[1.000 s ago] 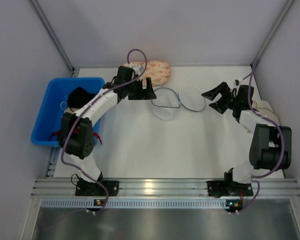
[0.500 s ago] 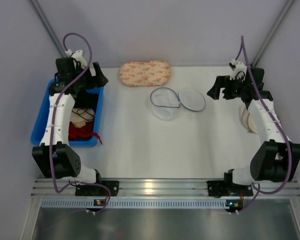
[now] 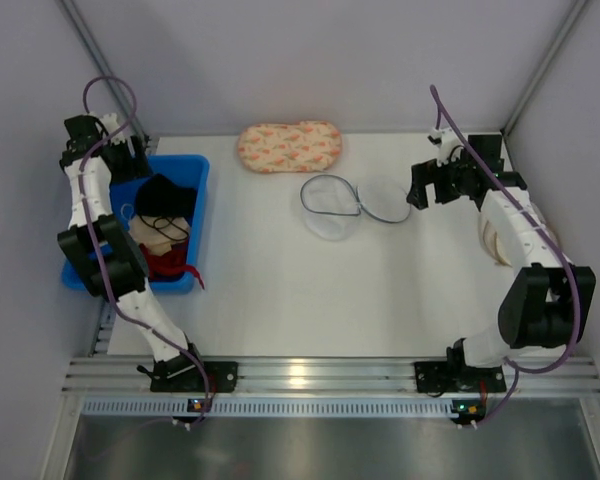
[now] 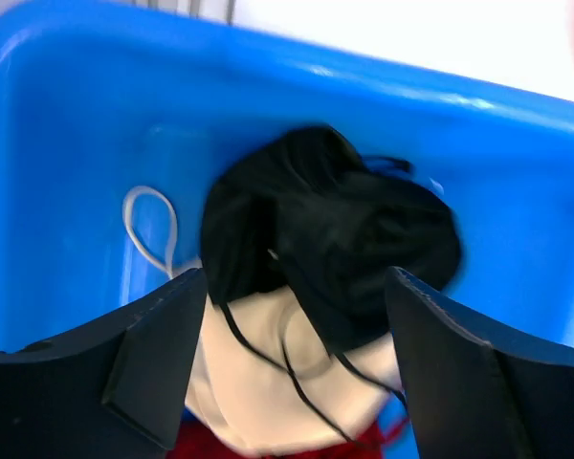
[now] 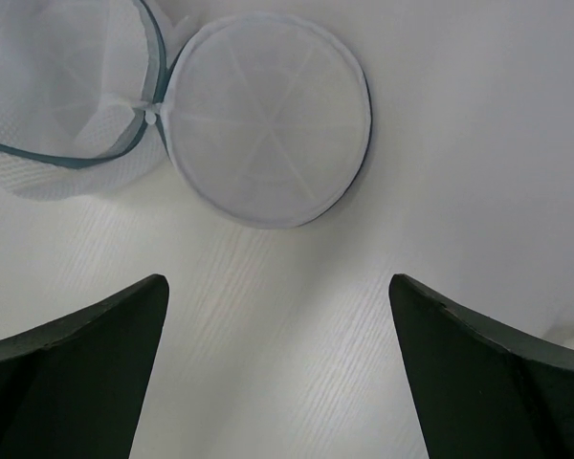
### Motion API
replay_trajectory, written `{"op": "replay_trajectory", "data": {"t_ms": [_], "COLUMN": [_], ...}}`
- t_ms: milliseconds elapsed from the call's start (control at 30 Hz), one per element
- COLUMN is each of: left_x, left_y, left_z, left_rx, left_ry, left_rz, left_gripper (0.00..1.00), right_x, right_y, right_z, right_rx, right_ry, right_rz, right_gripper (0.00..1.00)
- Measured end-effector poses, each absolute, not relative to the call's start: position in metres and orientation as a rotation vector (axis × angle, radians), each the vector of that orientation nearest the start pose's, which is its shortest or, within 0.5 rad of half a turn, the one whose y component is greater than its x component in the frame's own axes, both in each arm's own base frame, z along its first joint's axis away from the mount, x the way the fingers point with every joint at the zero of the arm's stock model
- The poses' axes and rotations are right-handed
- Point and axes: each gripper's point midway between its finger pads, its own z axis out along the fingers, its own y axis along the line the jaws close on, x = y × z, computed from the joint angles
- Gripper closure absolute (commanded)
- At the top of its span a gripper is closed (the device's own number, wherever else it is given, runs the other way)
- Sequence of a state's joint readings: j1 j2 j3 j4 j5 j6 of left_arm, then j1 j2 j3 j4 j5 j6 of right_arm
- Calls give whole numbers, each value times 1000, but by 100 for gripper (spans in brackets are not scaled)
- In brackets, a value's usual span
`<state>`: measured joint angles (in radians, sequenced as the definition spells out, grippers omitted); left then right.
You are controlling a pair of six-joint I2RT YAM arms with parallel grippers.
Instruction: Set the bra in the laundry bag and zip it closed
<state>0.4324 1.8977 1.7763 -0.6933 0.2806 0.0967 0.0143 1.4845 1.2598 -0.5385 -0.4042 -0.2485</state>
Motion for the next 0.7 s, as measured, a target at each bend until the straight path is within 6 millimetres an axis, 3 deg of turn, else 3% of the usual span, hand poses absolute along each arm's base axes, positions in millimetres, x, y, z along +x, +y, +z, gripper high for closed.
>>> {"op": "replay_trajectory", "data": {"t_ms": [100,267,567,667,700], "left_x": [485,503,519,526,527], "left_y": [181,196,195,193,191], "left_z": [165,132,76,68,67], "left_rx": [-254,-254,-253,-241,-237], "left_ry": [2367,2418,2479,2467,2464], "left_rz": [-33,6,-41,-63,-78], "left_gripper": [23,23,23,40,55], "right_x": [391,388,378,372,370], "right_y": [68,71,80,81,81], "right_z": [174,173,162,155,154], "right_rx": [-503,-510,-510,-505,-505], "right_ry": [2266,2269,2291,2313,2315], "right_rz": [380,409,489,507,509], "right_gripper": [0,1,1,1,1]}}
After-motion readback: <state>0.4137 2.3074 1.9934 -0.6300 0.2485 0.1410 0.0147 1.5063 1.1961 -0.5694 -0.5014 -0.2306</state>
